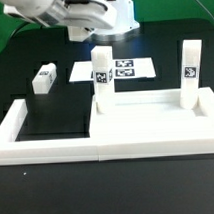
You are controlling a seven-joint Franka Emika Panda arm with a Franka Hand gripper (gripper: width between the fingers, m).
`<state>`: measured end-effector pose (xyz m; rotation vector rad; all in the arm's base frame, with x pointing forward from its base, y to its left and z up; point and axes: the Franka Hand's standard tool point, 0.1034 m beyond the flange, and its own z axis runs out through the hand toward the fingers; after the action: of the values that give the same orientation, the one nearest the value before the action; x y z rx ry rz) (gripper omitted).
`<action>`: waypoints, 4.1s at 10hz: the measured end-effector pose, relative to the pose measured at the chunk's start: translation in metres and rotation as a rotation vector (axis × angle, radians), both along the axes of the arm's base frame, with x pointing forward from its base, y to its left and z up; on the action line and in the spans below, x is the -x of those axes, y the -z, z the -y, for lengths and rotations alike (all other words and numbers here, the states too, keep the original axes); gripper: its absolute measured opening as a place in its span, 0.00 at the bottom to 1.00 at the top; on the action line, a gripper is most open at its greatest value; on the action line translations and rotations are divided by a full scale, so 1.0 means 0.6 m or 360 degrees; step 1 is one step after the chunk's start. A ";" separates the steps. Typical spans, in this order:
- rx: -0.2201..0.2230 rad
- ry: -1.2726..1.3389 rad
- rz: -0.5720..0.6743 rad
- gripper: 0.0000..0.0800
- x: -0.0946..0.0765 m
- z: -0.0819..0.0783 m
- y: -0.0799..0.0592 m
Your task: Assemble desk
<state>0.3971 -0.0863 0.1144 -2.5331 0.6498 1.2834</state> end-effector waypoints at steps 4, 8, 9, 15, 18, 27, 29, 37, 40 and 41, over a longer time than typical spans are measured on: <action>0.0338 0.0076 0.0400 0.36 -0.054 -0.120 -0.045; 0.0507 0.0122 0.0906 0.36 -0.124 -0.169 -0.100; 0.0547 0.0124 0.0990 0.36 -0.136 -0.169 -0.102; 0.0930 0.0111 0.1752 0.36 -0.282 -0.179 -0.166; 0.0962 0.0208 0.1977 0.36 -0.284 -0.219 -0.154; 0.0942 0.0286 0.2066 0.36 -0.377 -0.336 -0.142; 0.1076 0.0300 0.1866 0.36 -0.391 -0.321 -0.124; 0.1076 0.0217 0.1851 0.36 -0.401 -0.321 -0.093; 0.1149 0.0192 0.1870 0.36 -0.412 -0.336 -0.072; 0.1159 0.0176 0.1884 0.36 -0.416 -0.342 -0.071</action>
Offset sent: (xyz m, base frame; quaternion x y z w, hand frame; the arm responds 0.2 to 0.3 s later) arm 0.0479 0.1000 0.0539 0.0466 0.1944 0.0768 0.9768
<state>0.6465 0.1192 0.1572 -3.0305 0.9749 -0.7036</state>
